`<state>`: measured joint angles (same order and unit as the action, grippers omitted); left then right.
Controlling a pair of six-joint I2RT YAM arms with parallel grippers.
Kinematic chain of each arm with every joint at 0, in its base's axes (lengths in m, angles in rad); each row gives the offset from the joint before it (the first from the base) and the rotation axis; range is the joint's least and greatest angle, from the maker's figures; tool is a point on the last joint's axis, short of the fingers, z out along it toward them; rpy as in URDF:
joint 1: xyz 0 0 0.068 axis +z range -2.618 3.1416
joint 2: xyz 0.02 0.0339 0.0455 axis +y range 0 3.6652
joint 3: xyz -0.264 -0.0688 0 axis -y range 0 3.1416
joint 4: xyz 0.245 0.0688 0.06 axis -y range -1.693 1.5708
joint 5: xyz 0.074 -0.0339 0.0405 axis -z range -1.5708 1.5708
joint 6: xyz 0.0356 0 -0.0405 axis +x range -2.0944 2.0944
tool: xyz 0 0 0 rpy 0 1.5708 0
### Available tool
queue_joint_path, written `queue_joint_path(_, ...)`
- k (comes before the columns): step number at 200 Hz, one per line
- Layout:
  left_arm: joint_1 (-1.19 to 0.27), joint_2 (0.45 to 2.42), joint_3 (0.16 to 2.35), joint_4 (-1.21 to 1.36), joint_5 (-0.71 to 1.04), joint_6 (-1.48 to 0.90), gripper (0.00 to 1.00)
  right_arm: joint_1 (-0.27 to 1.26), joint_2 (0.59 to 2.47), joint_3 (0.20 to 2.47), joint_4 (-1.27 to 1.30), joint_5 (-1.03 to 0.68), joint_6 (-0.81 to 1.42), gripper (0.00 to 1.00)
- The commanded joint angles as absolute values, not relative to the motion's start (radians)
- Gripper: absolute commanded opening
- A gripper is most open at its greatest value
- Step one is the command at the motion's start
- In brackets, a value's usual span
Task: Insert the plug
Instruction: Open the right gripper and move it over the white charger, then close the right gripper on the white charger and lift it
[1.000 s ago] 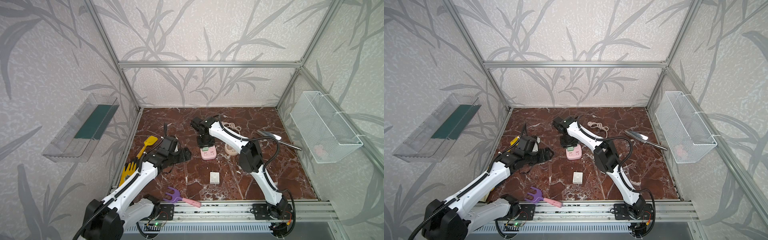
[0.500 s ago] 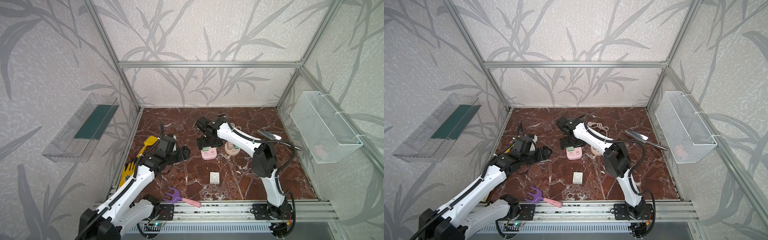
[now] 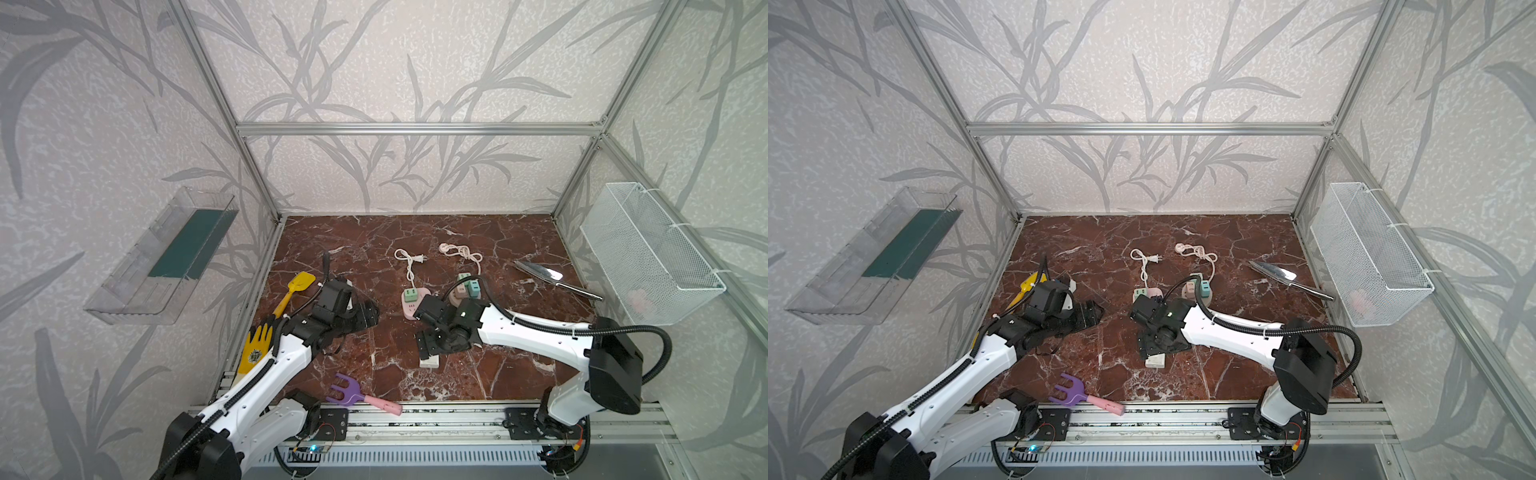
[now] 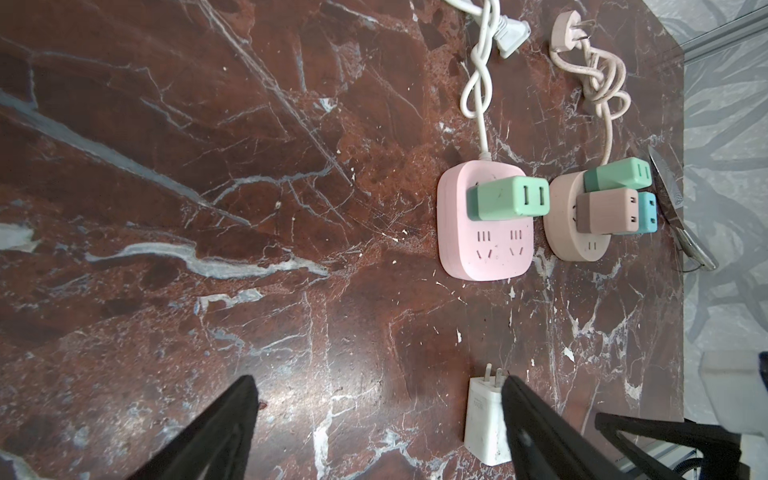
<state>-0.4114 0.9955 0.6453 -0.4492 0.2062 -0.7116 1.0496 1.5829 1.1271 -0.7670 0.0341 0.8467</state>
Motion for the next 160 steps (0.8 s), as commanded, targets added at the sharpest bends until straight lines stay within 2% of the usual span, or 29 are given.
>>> queue_joint_path(1,-0.411,0.996,0.641,-0.393,0.226,-0.734,0.89,1.058,1.615,1.126,-0.703,0.034,0.879,0.91)
queue_joint_path(68,-0.413,0.994,0.648,-0.386,0.235,-0.753,0.88,1.059,1.753,1.183,-0.753,0.011,0.882,0.85)
queue_joint_path(109,-0.415,1.013,0.650,-0.383,0.245,-0.752,0.88,1.060,1.778,1.189,-0.767,0.002,0.872,0.83)
queue_joint_path(160,-0.418,1.030,0.665,-0.378,0.253,-0.750,0.88,1.061,1.794,1.183,-0.781,0.005,0.868,0.76)
